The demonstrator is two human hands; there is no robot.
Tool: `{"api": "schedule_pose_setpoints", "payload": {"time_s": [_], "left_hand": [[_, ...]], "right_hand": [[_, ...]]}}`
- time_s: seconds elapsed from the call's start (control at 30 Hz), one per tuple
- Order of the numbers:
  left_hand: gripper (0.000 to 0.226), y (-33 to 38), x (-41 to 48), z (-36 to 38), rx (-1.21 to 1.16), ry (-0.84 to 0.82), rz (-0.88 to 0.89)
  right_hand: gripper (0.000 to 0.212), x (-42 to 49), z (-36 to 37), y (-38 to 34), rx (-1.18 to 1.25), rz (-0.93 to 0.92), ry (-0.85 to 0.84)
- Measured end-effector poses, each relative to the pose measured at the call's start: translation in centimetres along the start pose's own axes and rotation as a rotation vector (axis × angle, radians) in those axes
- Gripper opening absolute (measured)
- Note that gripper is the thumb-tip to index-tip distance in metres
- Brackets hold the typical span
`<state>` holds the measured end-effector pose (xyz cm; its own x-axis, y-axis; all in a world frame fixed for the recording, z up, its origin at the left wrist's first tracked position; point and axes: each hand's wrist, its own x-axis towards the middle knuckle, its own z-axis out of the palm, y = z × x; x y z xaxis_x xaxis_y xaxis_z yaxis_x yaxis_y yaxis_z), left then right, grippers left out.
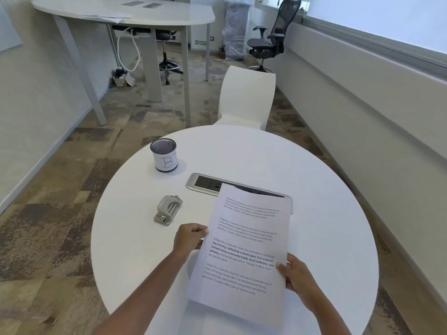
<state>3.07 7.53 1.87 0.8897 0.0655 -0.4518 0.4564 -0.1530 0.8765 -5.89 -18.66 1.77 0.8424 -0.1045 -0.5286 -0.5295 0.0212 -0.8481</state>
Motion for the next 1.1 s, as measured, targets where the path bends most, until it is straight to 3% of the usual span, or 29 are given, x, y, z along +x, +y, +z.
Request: {"api": "schedule_pose_setpoints", "payload": {"time_s": [0.47,0.53,0.67,0.8,0.93,1.0,1.1], "left_hand": [[0.011,0.6,2.8,-2.5,0.076,-0.02,-0.015],[0.015,1.0,3.5,-3.5,0.111,0.039,0.024],[0.023,1.7,5.0,-5.6,0.387,0.317,0.153],[0.031,2.0,6.8,-7.5,0.465,0.402,0.173],[0.033,1.8,8.7,-9.0,0.565,0.324,0.064],[0.021,1.9,9.5,-9.5,0.568,0.22,0.006],[0.041,2.0,10.4,-9.9,0.571,0.16,-0.028]], "right_hand": [[0.017,1.7,2.0,-0.1,0.155,-0.003,0.16],[0.017,2.0,2.1,0.0,0.181,0.007,0.171],[0.016,2.5,2.3,0.2,0.23,0.025,0.21],[0.016,2.8,2.8,0.4,0.244,0.051,0.249],[0.018,2.9,3.3,0.6,0.226,0.069,0.282],[0.017,2.9,3.4,0.7,0.222,0.08,0.302],[0.019,2.7,3.5,0.8,0.226,0.09,0.324]]}}
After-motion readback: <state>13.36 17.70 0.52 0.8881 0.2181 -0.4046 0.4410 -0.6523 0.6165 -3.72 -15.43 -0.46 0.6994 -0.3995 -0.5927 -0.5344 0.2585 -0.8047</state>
